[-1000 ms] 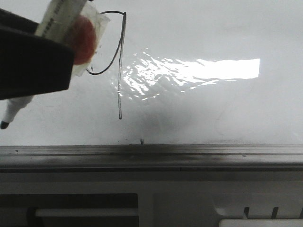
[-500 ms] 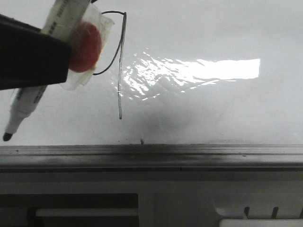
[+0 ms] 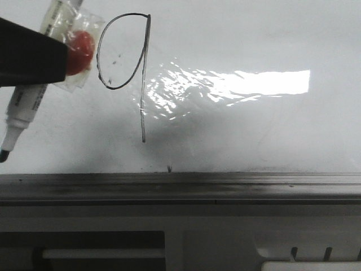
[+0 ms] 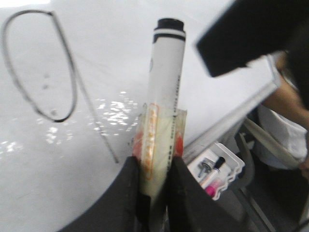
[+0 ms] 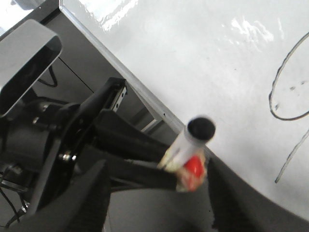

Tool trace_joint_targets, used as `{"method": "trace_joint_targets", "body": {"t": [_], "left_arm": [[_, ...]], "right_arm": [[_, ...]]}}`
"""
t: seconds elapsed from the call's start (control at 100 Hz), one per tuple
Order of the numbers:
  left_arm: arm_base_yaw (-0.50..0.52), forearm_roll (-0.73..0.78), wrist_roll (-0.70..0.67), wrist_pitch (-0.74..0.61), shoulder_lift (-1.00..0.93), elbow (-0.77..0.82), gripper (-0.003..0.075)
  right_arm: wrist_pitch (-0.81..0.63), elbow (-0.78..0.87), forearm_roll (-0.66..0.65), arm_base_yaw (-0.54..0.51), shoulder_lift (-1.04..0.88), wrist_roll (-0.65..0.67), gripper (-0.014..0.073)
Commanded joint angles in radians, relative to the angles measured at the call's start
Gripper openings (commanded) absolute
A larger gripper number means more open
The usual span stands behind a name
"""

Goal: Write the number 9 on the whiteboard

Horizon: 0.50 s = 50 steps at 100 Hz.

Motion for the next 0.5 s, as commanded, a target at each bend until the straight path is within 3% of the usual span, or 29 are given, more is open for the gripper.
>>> {"method": "trace_joint_targets", "body": {"t": [0.0,0.17,0.49], "left_arm": [[0.068,-0.088,-0.008,-0.093,0.017,-0.031,-0.0020],[0.184,-0.161,-0.008,-0.136,0.081,-0.032,-0.0020],[0.193,-0.212,-0.008,-0.330,0.228,-0.038,-0.0020]], "right_arm": [[-0.073,-0.029,0.002,-0.001,-0.018,-0.012,0.0358],[-0.073,-0.029,0.002,-0.001,-0.018,-0.012,0.0358],[-0.052,-0.029,0.002,-0.001,-0.018,-0.012,0.0358]]}}
